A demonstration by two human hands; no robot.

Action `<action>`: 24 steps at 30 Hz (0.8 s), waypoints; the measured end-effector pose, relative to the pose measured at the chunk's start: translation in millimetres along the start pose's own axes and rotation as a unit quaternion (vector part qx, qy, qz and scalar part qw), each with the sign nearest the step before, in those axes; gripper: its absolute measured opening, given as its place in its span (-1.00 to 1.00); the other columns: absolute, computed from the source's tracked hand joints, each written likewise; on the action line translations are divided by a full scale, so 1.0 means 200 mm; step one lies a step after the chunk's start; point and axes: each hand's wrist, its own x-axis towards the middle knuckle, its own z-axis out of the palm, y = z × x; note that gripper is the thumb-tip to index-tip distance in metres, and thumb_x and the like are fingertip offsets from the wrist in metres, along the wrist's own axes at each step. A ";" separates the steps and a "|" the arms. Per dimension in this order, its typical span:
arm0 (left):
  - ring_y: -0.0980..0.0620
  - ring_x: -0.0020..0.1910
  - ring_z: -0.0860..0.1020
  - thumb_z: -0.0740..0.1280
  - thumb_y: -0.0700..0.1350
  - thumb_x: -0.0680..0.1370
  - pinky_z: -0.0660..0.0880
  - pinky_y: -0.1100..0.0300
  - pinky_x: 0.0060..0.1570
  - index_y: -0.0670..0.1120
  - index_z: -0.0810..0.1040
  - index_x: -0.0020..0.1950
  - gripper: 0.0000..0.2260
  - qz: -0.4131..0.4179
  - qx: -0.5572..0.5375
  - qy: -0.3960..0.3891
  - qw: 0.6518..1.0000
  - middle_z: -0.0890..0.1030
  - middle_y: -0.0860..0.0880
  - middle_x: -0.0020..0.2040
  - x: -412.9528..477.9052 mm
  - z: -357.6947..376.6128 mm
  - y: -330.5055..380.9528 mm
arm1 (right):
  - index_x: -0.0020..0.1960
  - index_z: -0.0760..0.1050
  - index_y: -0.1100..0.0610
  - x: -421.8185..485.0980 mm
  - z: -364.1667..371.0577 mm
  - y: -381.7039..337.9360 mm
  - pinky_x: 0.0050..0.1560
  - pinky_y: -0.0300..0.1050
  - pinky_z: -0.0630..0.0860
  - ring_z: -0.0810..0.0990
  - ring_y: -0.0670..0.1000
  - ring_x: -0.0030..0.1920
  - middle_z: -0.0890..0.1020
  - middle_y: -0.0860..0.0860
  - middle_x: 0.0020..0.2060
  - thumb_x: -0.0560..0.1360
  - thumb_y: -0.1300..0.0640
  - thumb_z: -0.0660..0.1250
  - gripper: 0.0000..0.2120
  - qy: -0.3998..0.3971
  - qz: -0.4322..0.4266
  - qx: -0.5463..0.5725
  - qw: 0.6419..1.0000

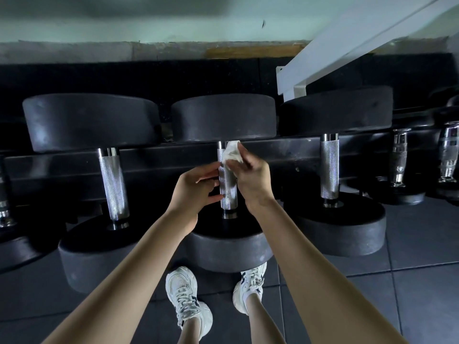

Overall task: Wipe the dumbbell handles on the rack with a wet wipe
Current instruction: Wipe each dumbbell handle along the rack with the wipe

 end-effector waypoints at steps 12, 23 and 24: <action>-0.04 0.24 0.38 0.15 -0.41 0.40 0.47 0.15 0.00 0.26 0.33 0.39 -0.28 0.239 0.507 0.054 0.827 0.45 0.06 0.30 -0.03 -0.04 -0.14 | 0.33 0.45 0.23 0.02 -0.08 0.03 -0.21 -0.47 0.48 0.55 -0.36 -0.32 0.62 0.03 -0.02 0.49 0.36 0.35 -0.58 -0.055 -0.032 -0.077 0.995; 0.26 -0.19 0.60 0.04 -0.48 0.42 0.36 0.44 -0.35 0.15 0.57 0.13 -0.38 0.104 0.175 0.057 0.977 0.60 0.20 -0.13 -0.01 0.06 0.01 | 0.30 0.47 0.22 -0.03 -0.02 0.03 -0.08 -0.37 0.55 0.64 -0.13 -0.09 0.68 0.00 -0.08 0.48 0.15 0.41 -0.58 -0.011 0.007 0.031 0.999; 0.30 -0.31 0.59 0.05 -0.48 0.42 0.37 0.38 -0.33 0.17 0.57 0.12 -0.38 0.102 0.173 0.062 0.978 0.59 0.20 -0.14 -0.02 0.06 0.01 | 0.30 0.48 0.22 -0.03 -0.01 0.03 0.00 -0.33 0.55 0.64 -0.11 -0.06 0.68 0.03 -0.03 0.48 0.16 0.40 -0.59 0.009 0.013 0.041 0.999</action>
